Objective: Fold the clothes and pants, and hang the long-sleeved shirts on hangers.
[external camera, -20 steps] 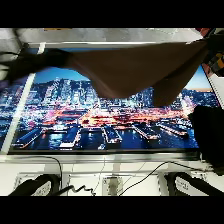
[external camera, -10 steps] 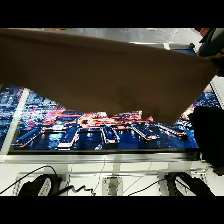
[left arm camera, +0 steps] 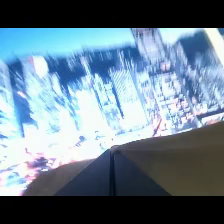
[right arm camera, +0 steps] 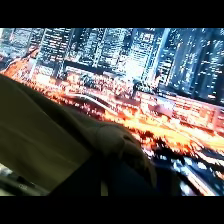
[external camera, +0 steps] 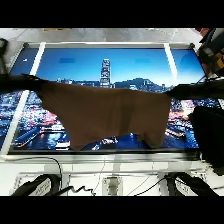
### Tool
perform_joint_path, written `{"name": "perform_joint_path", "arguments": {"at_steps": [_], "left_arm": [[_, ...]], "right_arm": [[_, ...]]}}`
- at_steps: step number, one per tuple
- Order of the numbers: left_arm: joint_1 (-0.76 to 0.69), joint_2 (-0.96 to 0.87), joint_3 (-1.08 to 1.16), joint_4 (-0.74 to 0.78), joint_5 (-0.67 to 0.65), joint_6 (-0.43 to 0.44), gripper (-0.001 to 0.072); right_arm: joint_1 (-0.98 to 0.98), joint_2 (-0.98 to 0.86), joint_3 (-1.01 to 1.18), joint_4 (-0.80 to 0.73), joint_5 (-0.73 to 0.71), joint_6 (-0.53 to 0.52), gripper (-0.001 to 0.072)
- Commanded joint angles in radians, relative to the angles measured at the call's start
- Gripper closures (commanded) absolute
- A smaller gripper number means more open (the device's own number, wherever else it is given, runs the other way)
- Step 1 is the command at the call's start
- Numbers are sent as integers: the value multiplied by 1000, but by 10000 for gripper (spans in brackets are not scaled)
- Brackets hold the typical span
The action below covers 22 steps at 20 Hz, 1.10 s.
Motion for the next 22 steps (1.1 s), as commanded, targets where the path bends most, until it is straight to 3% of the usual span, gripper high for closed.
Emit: {"name": "perform_joint_path", "arguments": {"at_steps": [1, 3, 4, 6, 8, 10, 13, 15, 18, 22], "left_arm": [[-57, -223, -15, -1, 183, 1, 694], [-92, -288, -15, -1, 333, 1, 682], [-105, -303, -15, -1, 388, 1, 597], [-117, -305, -15, -1, 427, -3, 9], [-104, -280, -11, 3, 347, -59, 3], [-61, -239, -11, 5, 163, -99, 11], [39, -209, -13, 5, -188, -153, 14], [89, -212, -45, 5, -356, -223, 129], [110, -199, -202, -11, -418, -274, 131], [108, -160, -490, -243, -407, -251, 131]], "right_arm": [[75, -97, -200, 9, -439, 2, 694], [94, -169, -206, 11, -586, 3, 694], [95, -198, -206, 10, -650, 6, 663], [82, -232, -205, 9, -741, 36, 492], [34, -242, -204, 9, -750, 105, 449], [-26, -241, -204, 8, -680, 106, 325], [-98, -241, -204, -56, -505, 91, 319], [-132, -241, -204, -128, -409, 52, 319], [-177, -241, -204, -147, -332, -6, 319], [-187, -241, -204, -148, -320, -14, 324]]}}
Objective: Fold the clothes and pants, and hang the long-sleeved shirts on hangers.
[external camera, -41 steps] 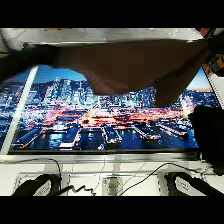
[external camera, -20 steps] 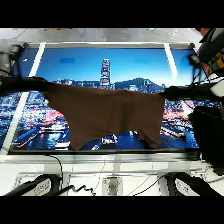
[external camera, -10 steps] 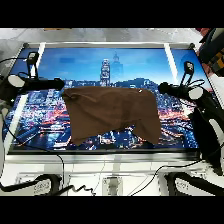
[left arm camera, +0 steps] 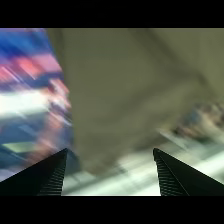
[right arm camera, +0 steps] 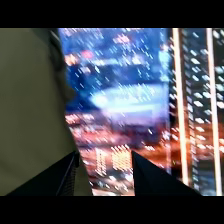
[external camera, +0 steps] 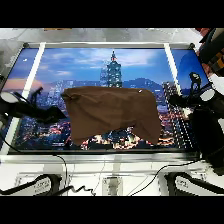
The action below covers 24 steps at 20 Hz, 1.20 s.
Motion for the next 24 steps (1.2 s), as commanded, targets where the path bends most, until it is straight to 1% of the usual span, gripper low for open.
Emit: {"name": "perform_joint_path", "arguments": {"at_steps": [1, 3, 4, 6, 7, 10, 11, 14, 18, 19, 20, 22, 23, 24], "left_arm": [[9, 30, -221, -187, -42, -12, 131], [4, 40, -301, -255, -39, -12, 131], [-10, 42, -326, -250, -34, -12, 132], [-51, 43, -352, -209, 11, -27, 139], [-79, 43, -355, -174, 50, -31, 158], [-167, 43, -354, -106, 179, -54, 158], [-186, 43, -354, -89, 211, -72, 158], [-209, 42, -354, -57, 269, -177, 157], [-207, 42, -353, -57, 349, -263, 159], [-207, 42, -353, -57, 366, -286, 180], [-207, 42, -353, -56, 386, -301, 243], [-207, 42, -353, -57, 423, -314, 347], [-207, 42, -353, -57, 440, -325, 422], [-207, 42, -353, -57, 454, -325, 539]], "right_arm": [[-15, 0, 0, -14, 39, -19, 324], [-15, 0, 0, -14, 39, -19, 325], [-15, 0, 0, -14, 39, -19, 325], [-15, 0, 0, -14, 39, -19, 325], [-15, 0, 0, -14, 39, -19, 325], [-15, 0, 0, -14, 39, -19, 326], [-15, 0, 0, -14, 39, -19, 326], [-15, 0, 0, -14, 39, -19, 327], [-15, 0, 0, -14, 39, -19, 327], [-15, 0, 0, -14, 39, -19, 327], [-15, 0, 0, -14, 39, -19, 327], [-15, 0, 0, -14, 39, -19, 328], [-15, 0, 0, -14, 39, -19, 328], [-15, 0, 0, -14, 39, -19, 328]]}}
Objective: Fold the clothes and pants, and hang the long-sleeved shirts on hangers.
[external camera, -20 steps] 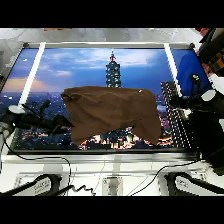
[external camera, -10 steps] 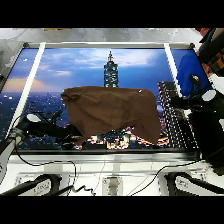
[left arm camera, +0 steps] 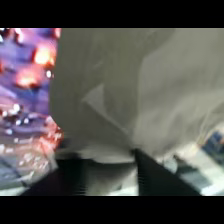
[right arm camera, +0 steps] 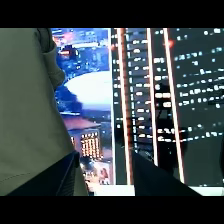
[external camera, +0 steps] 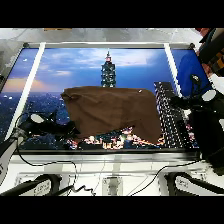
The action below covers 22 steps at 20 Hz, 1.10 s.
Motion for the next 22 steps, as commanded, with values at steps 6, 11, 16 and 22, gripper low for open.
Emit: {"name": "perform_joint_path", "arguments": {"at_steps": [6, 11, 16, 22], "left_arm": [[-1, 1, 60, 8, 109, 19, 694], [-1, 7, 293, 95, -10, 71, 695], [-6, 97, 481, 148, -74, 94, 695], [-31, 135, 479, 172, -90, 94, 694]], "right_arm": [[-3, -1, 0, -75, -5, 1, 391], [-78, -2, 0, -102, 70, -3, 408], [-156, -29, -58, 106, 356, -285, 408], [-105, -91, -269, 507, 177, -321, 245]]}}
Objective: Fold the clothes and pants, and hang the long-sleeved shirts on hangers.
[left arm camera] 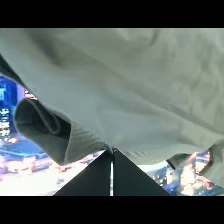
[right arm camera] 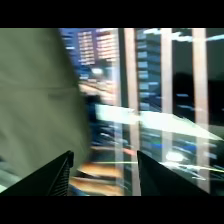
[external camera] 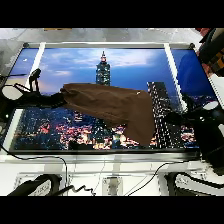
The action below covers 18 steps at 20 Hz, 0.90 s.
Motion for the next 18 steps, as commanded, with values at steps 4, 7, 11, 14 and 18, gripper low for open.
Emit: {"name": "perform_joint_path", "arguments": {"at_steps": [4, 7, 11, 14, 18], "left_arm": [[-40, -9, 12, 13, -10, 4, 694], [-43, -23, 12, 14, -10, 4, 694], [-41, -25, 13, 32, 1, 5, 694], [-34, -24, 35, 32, 25, 5, 694], [2, -22, 183, 31, 28, 5, 694]], "right_arm": [[156, -109, -98, 303, -170, -37, 247], [229, -132, -98, 301, -316, -37, 365], [227, -118, -40, 272, -342, -37, 685], [226, -35, 51, 210, -314, -38, 694], [226, 178, 198, 100, -315, -37, 694]]}}
